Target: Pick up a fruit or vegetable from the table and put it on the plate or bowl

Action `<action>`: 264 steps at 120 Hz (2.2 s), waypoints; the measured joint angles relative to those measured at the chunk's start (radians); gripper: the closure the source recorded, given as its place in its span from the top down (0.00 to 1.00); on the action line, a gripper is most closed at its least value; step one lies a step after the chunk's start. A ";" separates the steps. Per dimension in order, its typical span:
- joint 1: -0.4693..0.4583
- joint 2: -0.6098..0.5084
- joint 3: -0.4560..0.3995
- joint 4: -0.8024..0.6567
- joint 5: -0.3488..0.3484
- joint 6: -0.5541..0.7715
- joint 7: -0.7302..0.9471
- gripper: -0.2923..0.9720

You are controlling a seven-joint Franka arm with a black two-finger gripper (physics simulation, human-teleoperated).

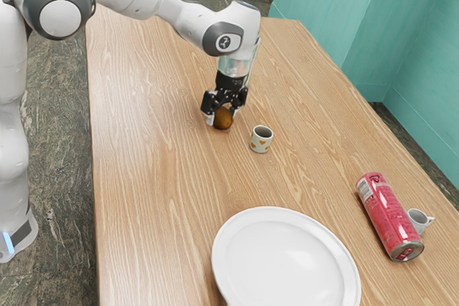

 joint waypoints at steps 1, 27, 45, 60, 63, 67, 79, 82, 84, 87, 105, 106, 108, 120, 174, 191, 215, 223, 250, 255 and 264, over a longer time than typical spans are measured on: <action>0.000 0.000 0.000 0.000 0.000 0.000 0.000 0.73; -0.001 -0.012 0.000 0.006 -0.004 -0.013 0.009 0.50; -0.009 -0.099 -0.005 0.018 0.005 -0.077 0.014 0.48; 0.026 -0.118 -0.067 0.199 0.063 -0.196 0.019 0.48; 0.043 -0.116 -0.094 0.244 0.082 -0.228 0.021 0.49; 0.070 -0.106 -0.138 0.303 0.106 -0.272 0.024 0.49; 0.114 -0.066 -0.244 0.400 0.156 -0.380 0.049 0.49; 0.110 -0.061 -0.260 0.407 0.165 -0.400 0.058 0.49; 0.102 -0.059 -0.268 0.410 0.169 -0.412 0.066 0.49; 0.083 -0.056 -0.277 0.413 0.175 -0.429 0.077 0.49; -0.104 -0.050 -0.313 0.414 0.196 -0.494 0.175 0.48; -0.116 -0.050 -0.313 0.414 0.196 -0.496 0.181 0.48; -0.140 -0.050 -0.315 0.414 0.197 -0.501 0.192 0.48; -0.231 -0.023 -0.352 0.421 0.199 -0.521 0.258 0.49; -0.147 0.299 -0.781 0.620 0.477 -0.531 0.606 0.49; -0.138 0.355 -0.887 0.597 0.567 -0.469 0.707 0.48; -0.131 0.441 -1.033 0.589 0.675 -0.404 0.823 0.49; -0.131 0.444 -1.034 0.589 0.688 -0.393 0.857 0.60; -0.099 0.389 -0.984 0.590 0.697 -0.378 0.957 0.74; -0.085 0.325 -0.930 0.596 0.691 -0.388 0.983 0.74; -0.114 0.168 -0.661 0.602 0.616 -0.417 1.054 0.76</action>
